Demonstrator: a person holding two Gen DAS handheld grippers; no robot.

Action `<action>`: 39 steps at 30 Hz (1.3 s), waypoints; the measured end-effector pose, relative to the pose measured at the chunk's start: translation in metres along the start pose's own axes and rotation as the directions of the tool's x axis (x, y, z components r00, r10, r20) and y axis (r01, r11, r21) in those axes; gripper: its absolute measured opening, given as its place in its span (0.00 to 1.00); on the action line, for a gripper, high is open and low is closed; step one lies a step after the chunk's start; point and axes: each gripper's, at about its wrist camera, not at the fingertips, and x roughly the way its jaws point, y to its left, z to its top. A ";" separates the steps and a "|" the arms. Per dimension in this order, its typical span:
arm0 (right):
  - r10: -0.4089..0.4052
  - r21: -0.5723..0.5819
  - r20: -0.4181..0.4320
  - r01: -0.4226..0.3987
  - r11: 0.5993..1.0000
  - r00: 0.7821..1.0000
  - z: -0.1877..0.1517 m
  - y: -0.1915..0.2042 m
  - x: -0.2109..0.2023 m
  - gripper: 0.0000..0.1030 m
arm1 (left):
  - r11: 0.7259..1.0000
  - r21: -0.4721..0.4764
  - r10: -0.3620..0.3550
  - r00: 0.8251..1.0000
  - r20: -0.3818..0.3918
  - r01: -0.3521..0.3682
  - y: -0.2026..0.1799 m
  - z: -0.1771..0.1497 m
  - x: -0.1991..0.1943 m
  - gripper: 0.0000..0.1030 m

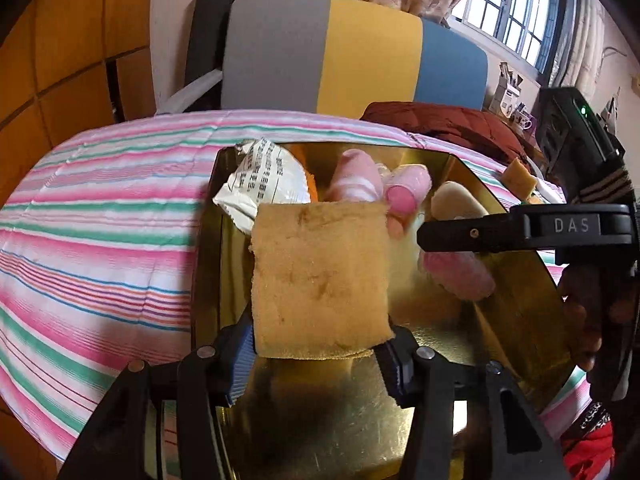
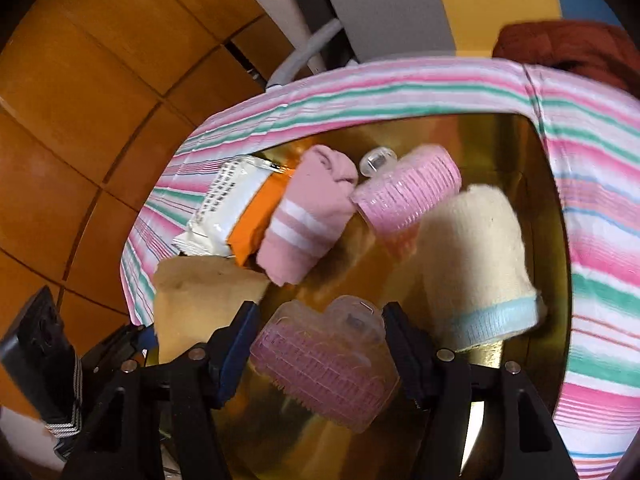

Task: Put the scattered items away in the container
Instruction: 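Open both tools to drop the sponge and roller into the tray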

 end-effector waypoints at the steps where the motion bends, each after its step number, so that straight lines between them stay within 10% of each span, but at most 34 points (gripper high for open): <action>1: 0.010 0.014 -0.002 -0.009 1.000 1.000 0.000 -0.002 0.001 0.67 | 1.000 -0.006 -0.007 1.000 -0.005 0.007 0.001 -0.001 0.000 0.53; 39: 0.118 -0.047 0.201 -0.111 0.993 0.972 -0.039 0.004 -0.066 0.69 | 0.996 0.016 0.083 0.994 0.065 -0.084 -0.015 -0.019 -0.023 0.54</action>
